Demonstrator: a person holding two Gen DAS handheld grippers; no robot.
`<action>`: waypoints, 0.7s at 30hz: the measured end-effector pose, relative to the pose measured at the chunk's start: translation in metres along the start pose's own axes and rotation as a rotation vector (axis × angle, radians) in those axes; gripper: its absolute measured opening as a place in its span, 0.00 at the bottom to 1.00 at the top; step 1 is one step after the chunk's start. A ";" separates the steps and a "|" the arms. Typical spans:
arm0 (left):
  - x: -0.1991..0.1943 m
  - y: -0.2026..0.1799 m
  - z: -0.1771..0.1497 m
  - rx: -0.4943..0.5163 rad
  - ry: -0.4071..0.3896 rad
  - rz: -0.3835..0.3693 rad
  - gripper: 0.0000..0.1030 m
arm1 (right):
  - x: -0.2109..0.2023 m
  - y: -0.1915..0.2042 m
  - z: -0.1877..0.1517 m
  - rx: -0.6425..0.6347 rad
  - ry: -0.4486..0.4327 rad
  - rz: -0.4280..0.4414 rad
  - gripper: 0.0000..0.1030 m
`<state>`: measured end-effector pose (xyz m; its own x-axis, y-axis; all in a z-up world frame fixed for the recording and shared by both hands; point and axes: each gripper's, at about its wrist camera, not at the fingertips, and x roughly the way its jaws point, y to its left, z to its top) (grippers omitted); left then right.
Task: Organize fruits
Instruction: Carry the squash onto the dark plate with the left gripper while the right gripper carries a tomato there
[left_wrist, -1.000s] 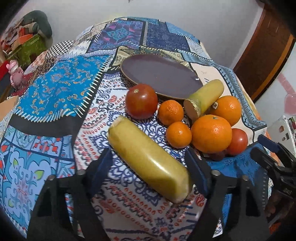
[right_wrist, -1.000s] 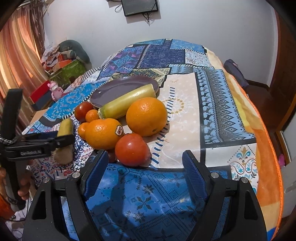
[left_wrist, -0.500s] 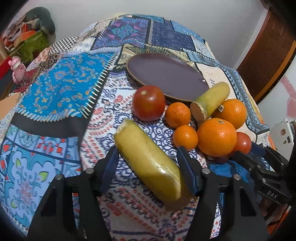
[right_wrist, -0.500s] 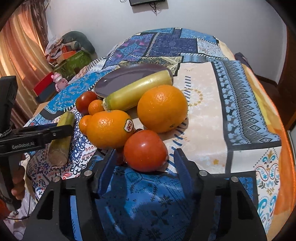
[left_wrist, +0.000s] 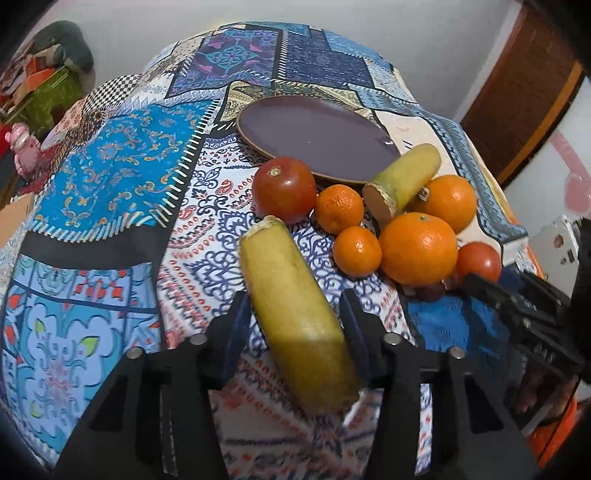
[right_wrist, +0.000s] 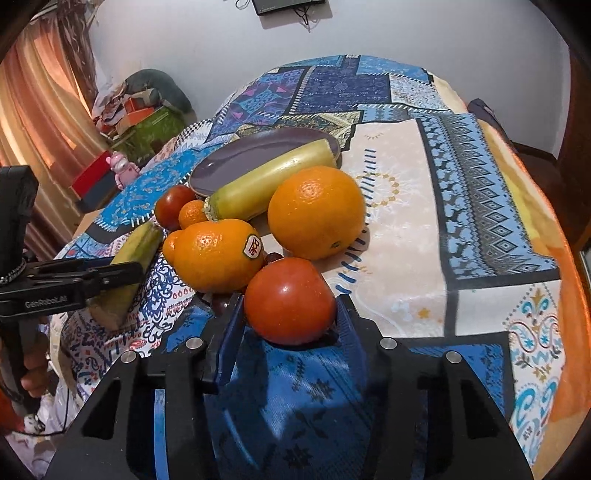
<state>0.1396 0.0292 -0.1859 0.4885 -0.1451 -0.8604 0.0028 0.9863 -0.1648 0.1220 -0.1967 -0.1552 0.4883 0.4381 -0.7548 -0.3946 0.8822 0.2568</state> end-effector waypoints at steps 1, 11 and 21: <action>-0.003 0.000 -0.001 0.011 -0.002 0.007 0.45 | -0.002 -0.001 0.000 0.000 -0.003 -0.002 0.45; 0.022 -0.020 -0.003 0.040 0.026 0.063 0.54 | -0.011 -0.004 -0.001 -0.002 -0.018 -0.021 0.45; 0.021 -0.015 0.002 0.035 -0.003 0.074 0.43 | -0.016 0.002 -0.001 -0.015 -0.028 -0.023 0.45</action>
<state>0.1512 0.0114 -0.2009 0.4910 -0.0717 -0.8682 -0.0025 0.9965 -0.0837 0.1124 -0.2020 -0.1437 0.5193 0.4224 -0.7429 -0.3943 0.8897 0.2303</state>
